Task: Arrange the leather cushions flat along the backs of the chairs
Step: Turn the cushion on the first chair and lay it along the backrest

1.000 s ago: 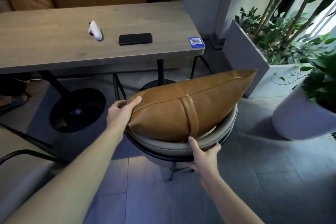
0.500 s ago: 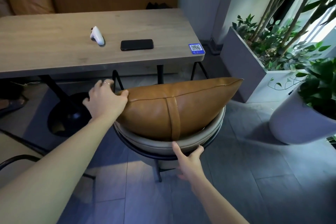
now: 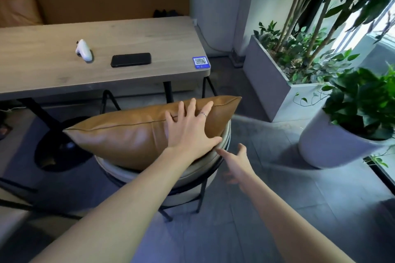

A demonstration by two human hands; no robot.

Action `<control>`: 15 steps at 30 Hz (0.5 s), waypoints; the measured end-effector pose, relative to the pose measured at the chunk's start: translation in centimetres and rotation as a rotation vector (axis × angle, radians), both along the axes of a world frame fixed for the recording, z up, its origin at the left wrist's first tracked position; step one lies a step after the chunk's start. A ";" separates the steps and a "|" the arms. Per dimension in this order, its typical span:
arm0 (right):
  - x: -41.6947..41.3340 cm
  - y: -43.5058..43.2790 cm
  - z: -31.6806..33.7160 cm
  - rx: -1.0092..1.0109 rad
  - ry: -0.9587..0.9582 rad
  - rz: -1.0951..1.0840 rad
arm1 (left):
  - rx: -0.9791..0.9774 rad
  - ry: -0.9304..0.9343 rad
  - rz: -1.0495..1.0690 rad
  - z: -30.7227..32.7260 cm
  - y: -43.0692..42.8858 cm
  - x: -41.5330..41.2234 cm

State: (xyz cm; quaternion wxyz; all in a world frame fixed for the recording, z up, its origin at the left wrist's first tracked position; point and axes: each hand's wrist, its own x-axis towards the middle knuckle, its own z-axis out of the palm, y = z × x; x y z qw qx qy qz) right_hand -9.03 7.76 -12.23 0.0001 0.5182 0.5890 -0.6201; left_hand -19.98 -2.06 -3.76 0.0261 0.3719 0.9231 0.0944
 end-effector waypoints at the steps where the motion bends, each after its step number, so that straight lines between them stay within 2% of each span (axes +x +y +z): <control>1: -0.3 0.6 0.1 0.001 0.002 0.018 | -0.003 0.014 0.005 -0.1 0.9 0.1; 8: -2.9 1.1 -0.7 -0.019 -0.040 0.196 | -0.037 0.116 0.072 -1.7 4.6 -0.3; 15: -3.0 0.3 -2.1 -0.038 0.056 0.014 | -0.016 0.199 0.086 -3.1 4.2 0.0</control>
